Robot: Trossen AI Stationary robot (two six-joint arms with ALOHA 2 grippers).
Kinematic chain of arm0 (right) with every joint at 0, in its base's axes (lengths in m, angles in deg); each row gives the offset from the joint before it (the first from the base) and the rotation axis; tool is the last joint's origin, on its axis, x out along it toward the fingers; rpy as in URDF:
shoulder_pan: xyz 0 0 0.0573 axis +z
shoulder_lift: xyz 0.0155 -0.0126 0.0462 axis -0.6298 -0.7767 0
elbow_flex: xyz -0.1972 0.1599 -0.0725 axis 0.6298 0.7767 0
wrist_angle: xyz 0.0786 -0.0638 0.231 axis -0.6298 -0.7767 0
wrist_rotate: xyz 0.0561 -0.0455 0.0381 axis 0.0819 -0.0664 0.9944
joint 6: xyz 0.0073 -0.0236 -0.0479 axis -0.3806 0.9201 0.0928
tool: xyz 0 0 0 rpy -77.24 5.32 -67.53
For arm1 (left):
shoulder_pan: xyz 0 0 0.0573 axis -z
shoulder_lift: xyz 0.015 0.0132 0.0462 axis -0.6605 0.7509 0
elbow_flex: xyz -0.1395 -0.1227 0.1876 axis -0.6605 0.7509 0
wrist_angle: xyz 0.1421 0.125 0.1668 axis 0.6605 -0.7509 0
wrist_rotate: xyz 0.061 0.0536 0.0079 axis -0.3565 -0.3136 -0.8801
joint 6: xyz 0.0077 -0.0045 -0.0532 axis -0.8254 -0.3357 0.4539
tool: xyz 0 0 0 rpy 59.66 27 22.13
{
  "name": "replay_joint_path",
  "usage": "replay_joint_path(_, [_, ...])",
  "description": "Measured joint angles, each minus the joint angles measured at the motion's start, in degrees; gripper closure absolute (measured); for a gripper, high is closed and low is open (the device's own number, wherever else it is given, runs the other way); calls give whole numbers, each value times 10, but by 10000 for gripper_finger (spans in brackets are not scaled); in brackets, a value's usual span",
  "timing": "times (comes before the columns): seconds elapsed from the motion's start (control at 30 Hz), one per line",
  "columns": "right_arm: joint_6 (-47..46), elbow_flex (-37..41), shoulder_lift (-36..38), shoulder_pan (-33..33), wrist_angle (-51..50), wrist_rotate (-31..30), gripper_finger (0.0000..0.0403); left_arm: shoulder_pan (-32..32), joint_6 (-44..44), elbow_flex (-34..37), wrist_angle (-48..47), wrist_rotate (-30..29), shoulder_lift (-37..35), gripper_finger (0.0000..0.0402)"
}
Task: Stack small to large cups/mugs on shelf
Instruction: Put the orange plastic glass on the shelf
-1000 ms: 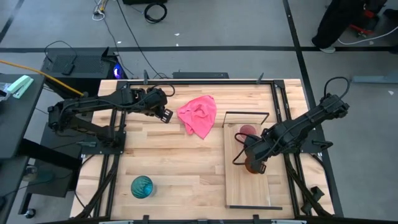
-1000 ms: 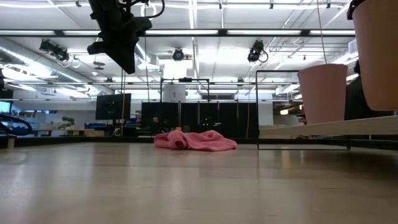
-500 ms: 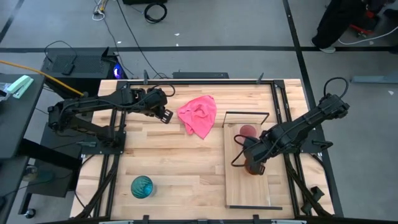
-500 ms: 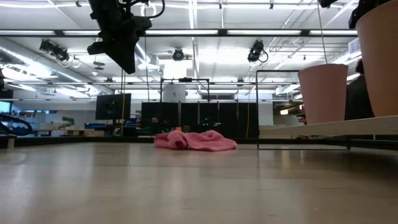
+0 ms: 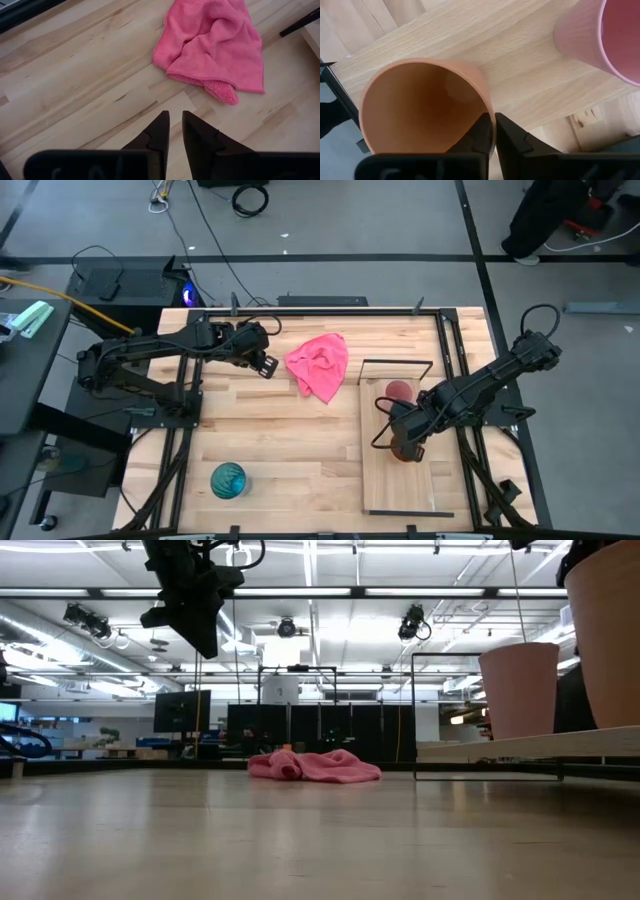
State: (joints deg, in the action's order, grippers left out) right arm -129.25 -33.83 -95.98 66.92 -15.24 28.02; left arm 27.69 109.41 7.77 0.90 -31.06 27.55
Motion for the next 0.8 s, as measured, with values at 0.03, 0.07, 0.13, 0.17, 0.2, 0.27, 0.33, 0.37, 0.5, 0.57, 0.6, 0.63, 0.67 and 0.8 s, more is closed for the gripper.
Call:
replay_joint_path(0.03, [0,0,0,0,1,-1,369,0,1,0,0,0,0,343])
replay_joint_path(0.07, [0,0,0,0,3,-1,368,0,1,0,0,0,0,344])
replay_joint_path(0.13, [0,0,0,-2,3,-3,366,0,1,0,0,0,0,344])
replay_joint_path(0.17, [0,0,0,-3,3,-5,365,0,1,0,0,0,0,344])
replay_joint_path(0.2, [0,0,0,-5,3,-8,365,0,1,0,0,0,0,343])
replay_joint_path(0.27, [0,0,0,-10,3,-14,365,0,1,0,0,0,0,340])
replay_joint_path(0.33, [0,0,0,-18,3,-20,364,0,1,0,0,0,0,338])
replay_joint_path(0.37, [0,0,0,-22,3,-21,364,0,1,0,0,0,0,338])
replay_joint_path(0.5, [10,0,0,-35,3,-23,364,0,1,0,0,0,0,341])
replay_joint_path(0.57, [11,0,0,-36,3,-22,364,0,1,0,0,0,0,343])
replay_joint_path(0.6, [11,0,0,-37,3,-22,364,0,0,0,0,0,0,343])
replay_joint_path(0.63, [11,0,0,-37,3,-22,364,0,0,0,0,0,0,344])
replay_joint_path(0.67, [11,0,0,-37,3,-22,364,0,0,0,0,0,0,344])
replay_joint_path(0.8, [11,0,0,-37,2,-22,364,0,0,0,0,0,0,341])
